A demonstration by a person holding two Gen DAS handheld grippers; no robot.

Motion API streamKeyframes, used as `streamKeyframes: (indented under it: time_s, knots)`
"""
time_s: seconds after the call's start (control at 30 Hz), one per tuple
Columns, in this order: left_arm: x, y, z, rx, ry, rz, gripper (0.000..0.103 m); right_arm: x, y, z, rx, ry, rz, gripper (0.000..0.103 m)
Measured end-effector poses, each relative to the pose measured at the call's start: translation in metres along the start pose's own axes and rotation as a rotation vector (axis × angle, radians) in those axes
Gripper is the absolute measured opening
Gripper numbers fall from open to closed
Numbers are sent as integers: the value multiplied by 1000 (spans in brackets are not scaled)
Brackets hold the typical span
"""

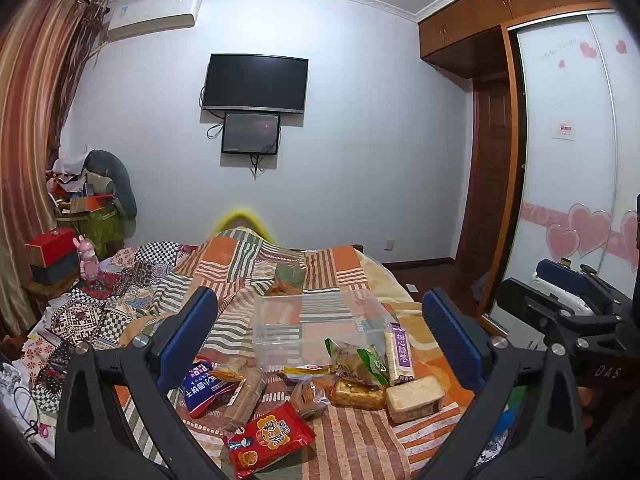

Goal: Organize snacks

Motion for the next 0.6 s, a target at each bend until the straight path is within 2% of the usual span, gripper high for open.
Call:
streamKeyframes:
  time_s: [0.6]
  knots:
    - [-4, -2, 0, -4, 2, 0, 103, 0, 1, 1, 0, 1, 1, 103]
Point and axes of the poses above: each gripper's, at about its wrist camera, not at the fingertips, and z roughly against the way its jaws point, y to its left, x to its top, the point moved 7 cm from there along -z, roughly the way its jaws point, and after that the axes turned 5 degrees about -y, right-handed, at the moved point
